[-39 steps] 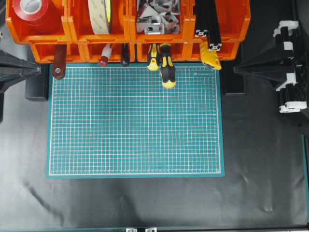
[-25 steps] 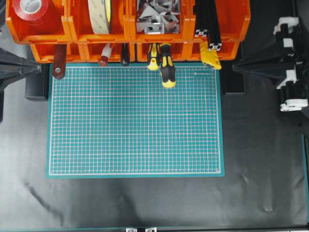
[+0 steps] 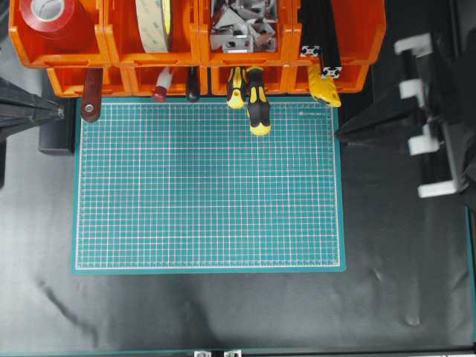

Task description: Pick screwdriver from container rack with right arm.

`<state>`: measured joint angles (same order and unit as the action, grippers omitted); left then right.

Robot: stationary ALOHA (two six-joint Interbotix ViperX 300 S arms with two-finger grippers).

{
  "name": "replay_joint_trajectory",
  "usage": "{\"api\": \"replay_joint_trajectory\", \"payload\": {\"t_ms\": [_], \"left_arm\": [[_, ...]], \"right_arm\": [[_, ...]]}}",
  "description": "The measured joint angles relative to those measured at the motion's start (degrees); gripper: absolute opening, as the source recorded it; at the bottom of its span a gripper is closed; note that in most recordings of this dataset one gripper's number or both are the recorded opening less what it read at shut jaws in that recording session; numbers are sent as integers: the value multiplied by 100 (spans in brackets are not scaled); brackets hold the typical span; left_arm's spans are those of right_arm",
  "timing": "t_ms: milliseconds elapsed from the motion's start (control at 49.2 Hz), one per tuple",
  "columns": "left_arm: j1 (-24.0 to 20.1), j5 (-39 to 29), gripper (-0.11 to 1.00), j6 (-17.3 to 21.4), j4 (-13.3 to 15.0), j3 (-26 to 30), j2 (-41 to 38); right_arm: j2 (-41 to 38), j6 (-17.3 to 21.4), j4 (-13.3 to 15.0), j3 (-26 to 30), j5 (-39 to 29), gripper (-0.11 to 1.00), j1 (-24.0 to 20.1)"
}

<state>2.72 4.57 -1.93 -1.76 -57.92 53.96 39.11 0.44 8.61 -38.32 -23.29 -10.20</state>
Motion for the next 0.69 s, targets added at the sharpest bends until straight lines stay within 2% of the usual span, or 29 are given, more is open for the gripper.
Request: {"api": "replay_joint_trajectory", "payload": {"t_ms": [122, 285, 346, 468, 529, 630, 691], "left_arm": [[0, 0, 0, 0, 0, 18, -35], [0, 0, 0, 0, 0, 26, -44], [-9, 0, 0, 0, 0, 26, -35], [0, 0, 0, 0, 9, 18, -44], [0, 9, 0, 9, 9, 26, -44], [0, 0, 0, 0, 9, 18, -53], [0, 0, 0, 0, 0, 26, -70]], "right_arm": [[-422, 35, 659, 378, -562, 0, -308], [-932, 114, 1354, 721, -1037, 0, -606], [-1116, 220, 1608, 809, -1151, 0, -694], [-1477, 536, 2338, 958, -1459, 0, -879], [-1661, 809, 2883, 1055, -1731, 0, -1011], [-2004, 1433, 4069, 1222, -2443, 0, -1371], [-2162, 1740, 4623, 1239, -2874, 0, -1582]]}}
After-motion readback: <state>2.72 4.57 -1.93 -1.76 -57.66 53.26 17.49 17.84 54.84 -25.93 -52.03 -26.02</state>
